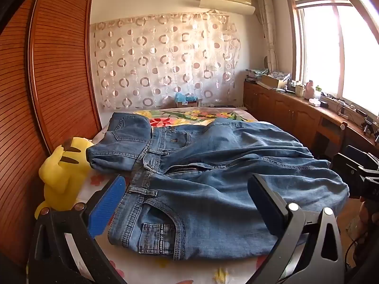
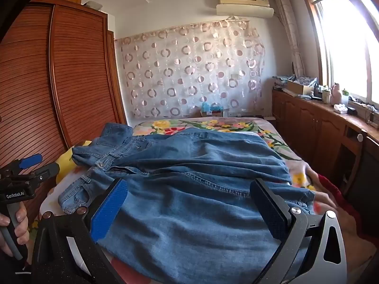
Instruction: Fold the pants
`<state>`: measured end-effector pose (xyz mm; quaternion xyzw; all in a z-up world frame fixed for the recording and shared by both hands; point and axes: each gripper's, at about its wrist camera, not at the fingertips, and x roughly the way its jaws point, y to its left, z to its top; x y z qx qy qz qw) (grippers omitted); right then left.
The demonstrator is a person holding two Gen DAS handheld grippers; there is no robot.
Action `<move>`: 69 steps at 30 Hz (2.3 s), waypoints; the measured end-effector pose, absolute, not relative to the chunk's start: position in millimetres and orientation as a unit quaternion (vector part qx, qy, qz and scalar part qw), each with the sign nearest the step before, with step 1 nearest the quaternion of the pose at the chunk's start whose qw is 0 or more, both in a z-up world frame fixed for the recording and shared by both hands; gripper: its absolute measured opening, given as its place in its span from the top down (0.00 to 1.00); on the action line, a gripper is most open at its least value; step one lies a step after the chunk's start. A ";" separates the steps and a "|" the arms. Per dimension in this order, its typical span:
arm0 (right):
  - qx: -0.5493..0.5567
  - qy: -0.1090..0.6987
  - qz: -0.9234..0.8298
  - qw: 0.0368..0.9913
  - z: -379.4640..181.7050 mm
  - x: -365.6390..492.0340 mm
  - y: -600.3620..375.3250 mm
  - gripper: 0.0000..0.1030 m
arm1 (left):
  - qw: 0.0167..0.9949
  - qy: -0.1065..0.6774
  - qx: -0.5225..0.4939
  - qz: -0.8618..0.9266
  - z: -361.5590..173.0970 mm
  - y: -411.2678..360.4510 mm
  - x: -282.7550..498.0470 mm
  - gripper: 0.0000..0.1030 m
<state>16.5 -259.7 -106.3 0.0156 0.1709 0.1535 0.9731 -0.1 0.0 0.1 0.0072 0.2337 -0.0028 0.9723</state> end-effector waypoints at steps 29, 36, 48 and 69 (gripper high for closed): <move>0.017 0.171 0.145 0.974 -105.2 14.6 -261.4 0.00 | 0.976 0.216 0.005 -0.004 10.4 -2.1 -7.4 0.00; 0.017 0.170 0.145 0.975 -104.6 15.1 -261.3 0.00 | 0.977 0.214 0.004 -0.004 11.9 -1.5 -7.5 0.00; 0.017 0.168 0.144 0.975 -102.9 13.4 -261.9 0.00 | 0.977 0.214 0.003 -0.005 11.7 -1.1 -8.5 0.00; 0.017 0.166 0.144 0.975 -103.8 11.5 -261.0 0.00 | 0.977 0.212 0.002 -0.005 11.6 0.1 -9.7 0.00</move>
